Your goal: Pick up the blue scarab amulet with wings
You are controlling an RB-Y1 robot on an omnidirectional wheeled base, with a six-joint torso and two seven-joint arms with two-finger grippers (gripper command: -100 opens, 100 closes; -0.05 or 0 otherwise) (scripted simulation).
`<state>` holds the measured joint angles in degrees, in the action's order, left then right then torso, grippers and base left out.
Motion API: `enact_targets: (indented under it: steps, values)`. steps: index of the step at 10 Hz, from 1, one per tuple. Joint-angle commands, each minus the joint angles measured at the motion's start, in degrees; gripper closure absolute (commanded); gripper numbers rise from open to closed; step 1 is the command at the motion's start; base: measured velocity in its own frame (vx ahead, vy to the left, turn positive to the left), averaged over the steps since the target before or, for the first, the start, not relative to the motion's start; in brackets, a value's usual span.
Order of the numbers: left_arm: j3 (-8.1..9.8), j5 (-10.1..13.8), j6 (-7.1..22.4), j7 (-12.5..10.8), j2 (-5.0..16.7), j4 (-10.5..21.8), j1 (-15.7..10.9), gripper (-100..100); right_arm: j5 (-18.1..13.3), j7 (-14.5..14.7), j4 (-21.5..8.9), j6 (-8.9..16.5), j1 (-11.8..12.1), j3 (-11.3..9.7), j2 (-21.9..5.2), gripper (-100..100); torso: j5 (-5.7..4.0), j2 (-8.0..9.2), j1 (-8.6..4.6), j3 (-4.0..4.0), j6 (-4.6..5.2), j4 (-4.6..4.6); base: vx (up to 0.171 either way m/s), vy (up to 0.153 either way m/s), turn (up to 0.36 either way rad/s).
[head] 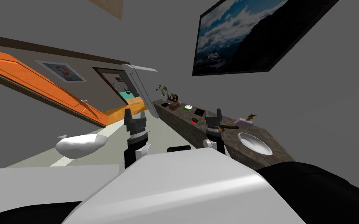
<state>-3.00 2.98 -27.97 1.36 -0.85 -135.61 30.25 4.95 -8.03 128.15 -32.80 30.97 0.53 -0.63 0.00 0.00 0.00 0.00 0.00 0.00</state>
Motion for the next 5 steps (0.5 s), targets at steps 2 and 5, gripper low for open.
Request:
enact_targets:
  steps: [2,5]
  values:
    - [0.0,0.0,0.0,0.0,0.0,0.0,0.0,0,0.2,0.4,-1.5,-0.7,0.8,0.3,-3.2,-100,0.01,-0.01,0.08,0.0,-0.01,0.0,0.007,0.043,0.095]
    - [-0.01,0.0,0.0,0.0,0.0,0.0,0.0,0,0.4,1.2,-5.1,-2.2,2.6,0.9,-8.4,-100,0.08,-0.06,0.38,-0.04,-0.02,-0.02,0.023,0.111,0.15]
